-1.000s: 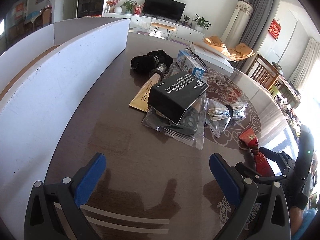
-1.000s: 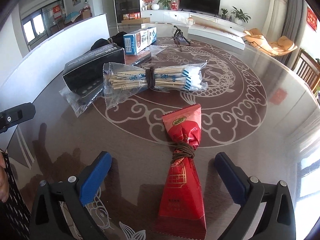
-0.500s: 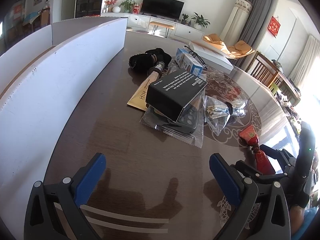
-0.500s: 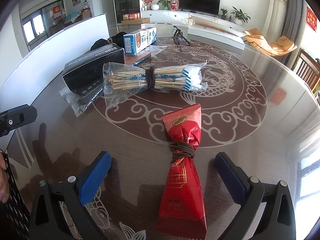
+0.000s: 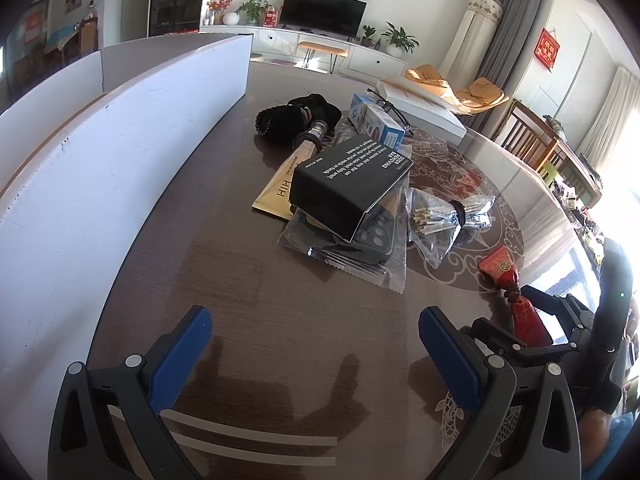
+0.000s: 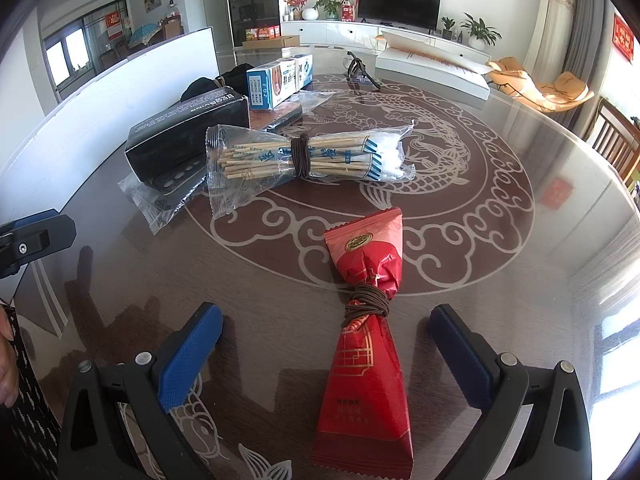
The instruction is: Organize objects
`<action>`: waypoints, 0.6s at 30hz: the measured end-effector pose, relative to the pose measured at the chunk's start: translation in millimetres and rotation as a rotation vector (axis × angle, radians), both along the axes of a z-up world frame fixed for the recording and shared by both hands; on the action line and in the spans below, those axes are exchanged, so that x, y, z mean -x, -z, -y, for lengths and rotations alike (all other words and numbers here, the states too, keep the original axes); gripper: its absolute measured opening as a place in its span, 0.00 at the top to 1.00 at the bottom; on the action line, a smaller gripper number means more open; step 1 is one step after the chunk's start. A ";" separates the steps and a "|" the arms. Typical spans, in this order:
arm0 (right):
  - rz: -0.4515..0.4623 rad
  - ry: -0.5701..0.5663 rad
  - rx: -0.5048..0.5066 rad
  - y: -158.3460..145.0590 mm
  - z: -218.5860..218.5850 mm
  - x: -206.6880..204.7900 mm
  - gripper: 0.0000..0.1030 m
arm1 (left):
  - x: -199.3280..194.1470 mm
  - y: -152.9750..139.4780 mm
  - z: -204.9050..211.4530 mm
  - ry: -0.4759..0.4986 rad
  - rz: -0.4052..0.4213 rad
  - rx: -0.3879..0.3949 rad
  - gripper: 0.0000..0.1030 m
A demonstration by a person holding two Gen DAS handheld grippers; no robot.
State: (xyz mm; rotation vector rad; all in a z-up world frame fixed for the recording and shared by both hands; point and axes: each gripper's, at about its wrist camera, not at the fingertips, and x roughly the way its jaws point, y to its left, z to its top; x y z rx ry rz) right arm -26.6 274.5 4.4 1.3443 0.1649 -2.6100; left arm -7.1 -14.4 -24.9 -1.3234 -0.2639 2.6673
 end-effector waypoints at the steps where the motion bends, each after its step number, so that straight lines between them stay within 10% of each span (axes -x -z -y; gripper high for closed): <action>1: 0.000 0.000 0.000 0.1 0.0 0.1 0.00 | 0.4 0.5 -0.3 0.001 0.001 0.001 0.00; 18: 0.000 0.000 0.000 0.1 0.2 0.2 0.00 | 0.5 2.1 -2.8 0.011 0.007 0.013 0.00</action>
